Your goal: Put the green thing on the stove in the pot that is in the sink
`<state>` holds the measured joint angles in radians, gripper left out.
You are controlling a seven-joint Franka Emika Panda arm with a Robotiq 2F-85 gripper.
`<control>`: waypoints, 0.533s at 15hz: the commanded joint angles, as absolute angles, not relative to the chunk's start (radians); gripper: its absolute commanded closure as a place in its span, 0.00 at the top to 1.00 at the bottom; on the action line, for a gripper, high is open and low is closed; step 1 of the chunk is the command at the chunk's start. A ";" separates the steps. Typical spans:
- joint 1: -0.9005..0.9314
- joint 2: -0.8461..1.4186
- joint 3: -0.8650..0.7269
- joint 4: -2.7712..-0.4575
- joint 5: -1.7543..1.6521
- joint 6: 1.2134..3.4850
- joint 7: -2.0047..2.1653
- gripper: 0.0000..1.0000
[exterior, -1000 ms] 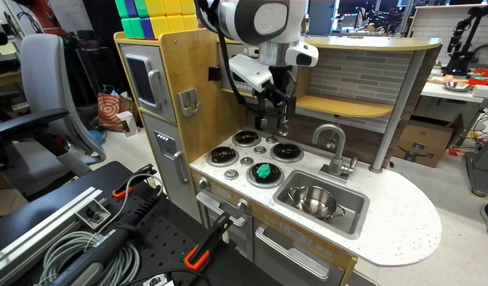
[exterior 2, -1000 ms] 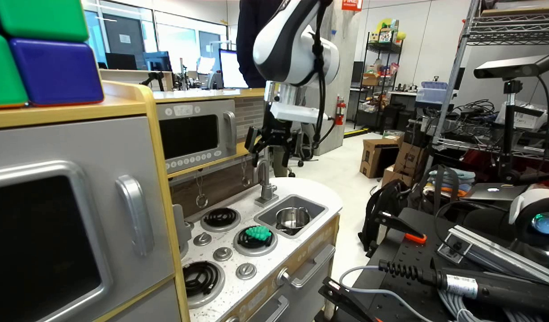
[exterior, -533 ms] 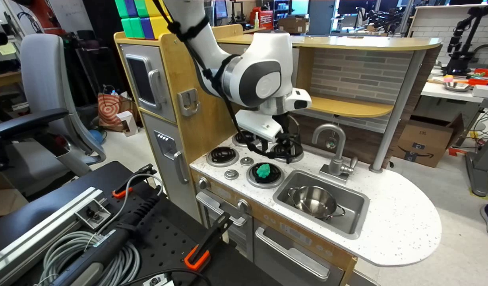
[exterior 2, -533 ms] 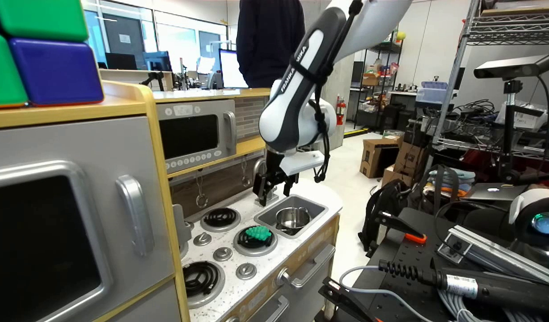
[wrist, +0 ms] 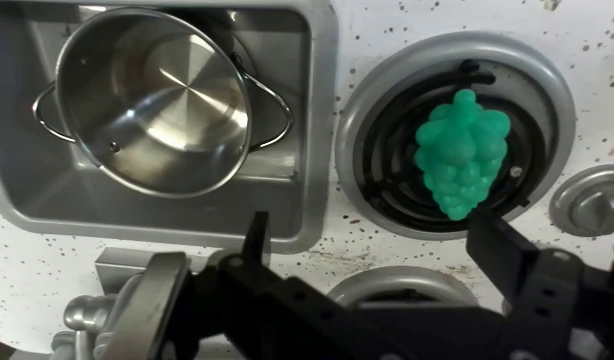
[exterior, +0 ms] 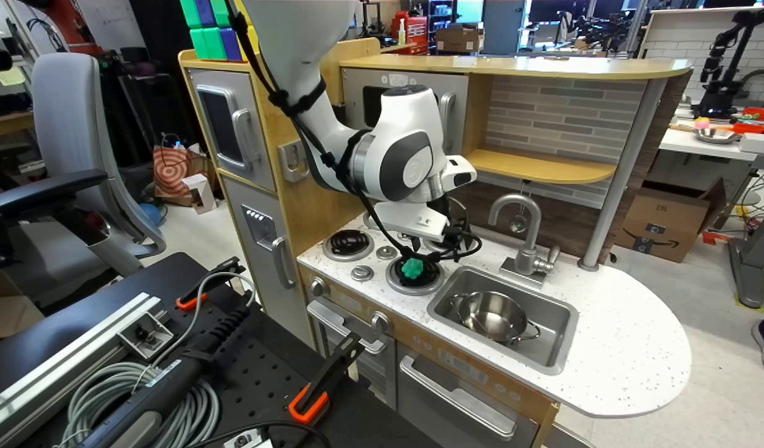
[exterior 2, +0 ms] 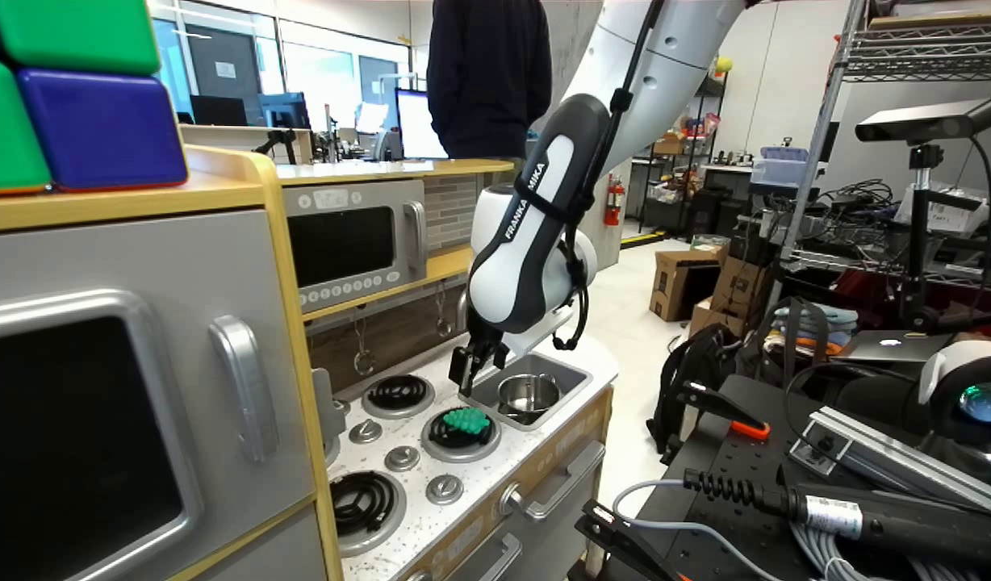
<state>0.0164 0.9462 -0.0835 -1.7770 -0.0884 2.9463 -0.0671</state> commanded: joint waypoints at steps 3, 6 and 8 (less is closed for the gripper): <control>-0.045 0.989 0.016 -1.727 -0.104 2.956 -0.161 1.00; -0.056 0.999 0.042 -1.706 -0.096 2.911 -0.178 1.00; -0.056 1.013 0.050 -1.686 -0.093 2.864 -0.183 1.00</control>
<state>-0.0254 0.9732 0.0150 -1.7466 -0.0884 2.9242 -0.1518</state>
